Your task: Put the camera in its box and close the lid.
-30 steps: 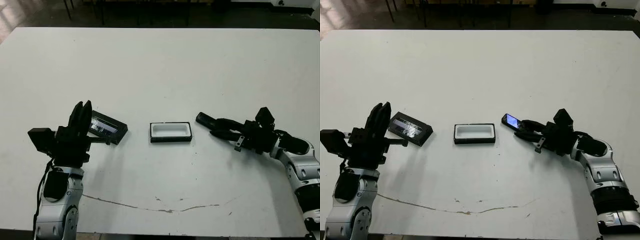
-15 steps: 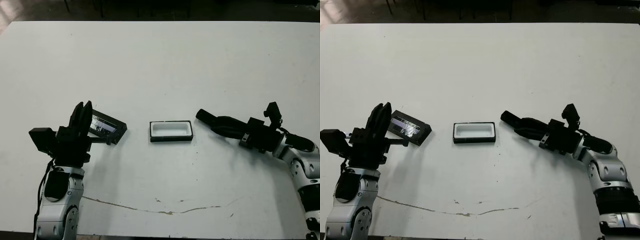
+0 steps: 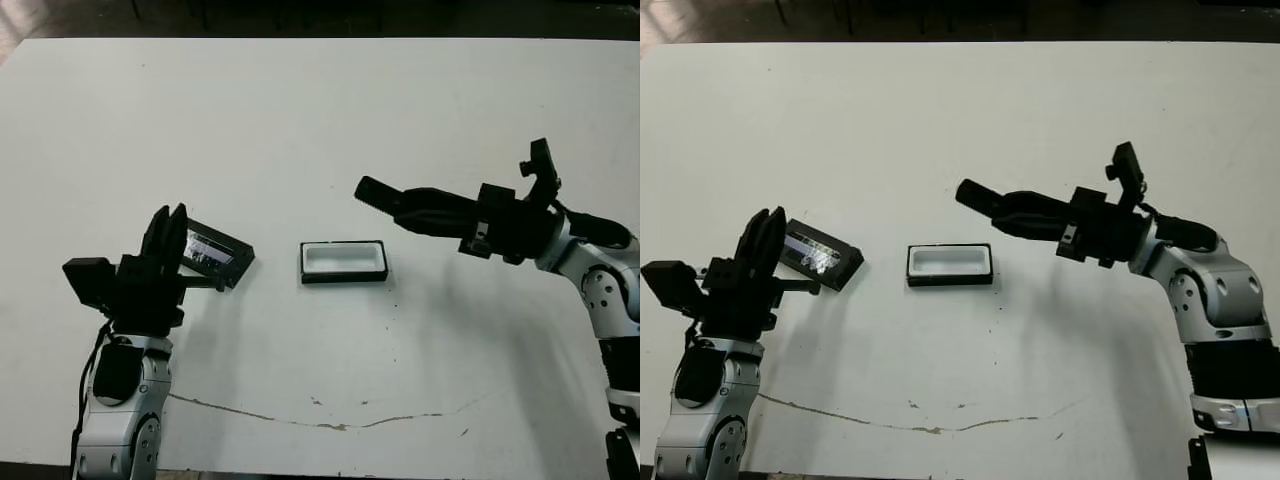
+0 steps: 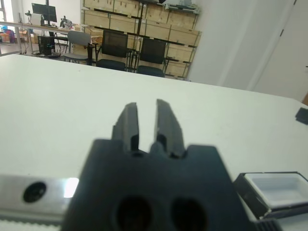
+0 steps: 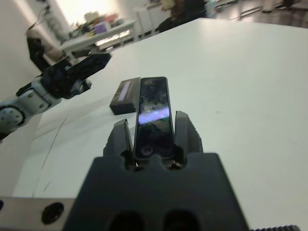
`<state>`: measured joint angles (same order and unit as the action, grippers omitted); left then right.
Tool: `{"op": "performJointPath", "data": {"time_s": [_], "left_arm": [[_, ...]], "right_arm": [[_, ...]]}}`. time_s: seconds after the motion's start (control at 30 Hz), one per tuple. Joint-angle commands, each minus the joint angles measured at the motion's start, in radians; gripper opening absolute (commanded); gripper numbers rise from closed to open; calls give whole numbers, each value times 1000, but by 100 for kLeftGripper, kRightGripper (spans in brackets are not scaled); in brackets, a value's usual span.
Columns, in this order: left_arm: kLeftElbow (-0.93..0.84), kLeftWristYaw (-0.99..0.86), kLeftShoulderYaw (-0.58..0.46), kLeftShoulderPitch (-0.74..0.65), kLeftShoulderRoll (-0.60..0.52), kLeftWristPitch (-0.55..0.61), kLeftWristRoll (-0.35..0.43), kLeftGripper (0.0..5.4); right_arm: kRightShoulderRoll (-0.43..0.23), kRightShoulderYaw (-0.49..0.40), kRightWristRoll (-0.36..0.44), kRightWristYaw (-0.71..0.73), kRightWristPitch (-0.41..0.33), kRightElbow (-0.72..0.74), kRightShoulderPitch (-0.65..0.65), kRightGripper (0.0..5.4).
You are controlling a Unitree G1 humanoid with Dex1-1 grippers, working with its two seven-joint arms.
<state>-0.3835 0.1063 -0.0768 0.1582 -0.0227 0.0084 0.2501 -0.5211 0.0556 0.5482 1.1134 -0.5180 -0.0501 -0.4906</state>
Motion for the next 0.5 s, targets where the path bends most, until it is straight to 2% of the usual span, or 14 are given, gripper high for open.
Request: {"op": "performJointPath", "data": {"time_s": [0.03,0.17,0.3,0.5], "left_arm": [[5,-7,0,21,5,4,-5,0],[10,-9,2,18,4,0,-12,0],[8,-12,2,17,4,4,-14,0],[11,-10,1,14,4,3,-7,0]], "right_arm": [[-16,46,-48,39,20,-24,-33,20],[-26,108,-133,84,84,-45,-80,20],[-30,149,-190,99,102,-41,-114,20],[-13,179,-219,148,133,-79,-154,20]]}}
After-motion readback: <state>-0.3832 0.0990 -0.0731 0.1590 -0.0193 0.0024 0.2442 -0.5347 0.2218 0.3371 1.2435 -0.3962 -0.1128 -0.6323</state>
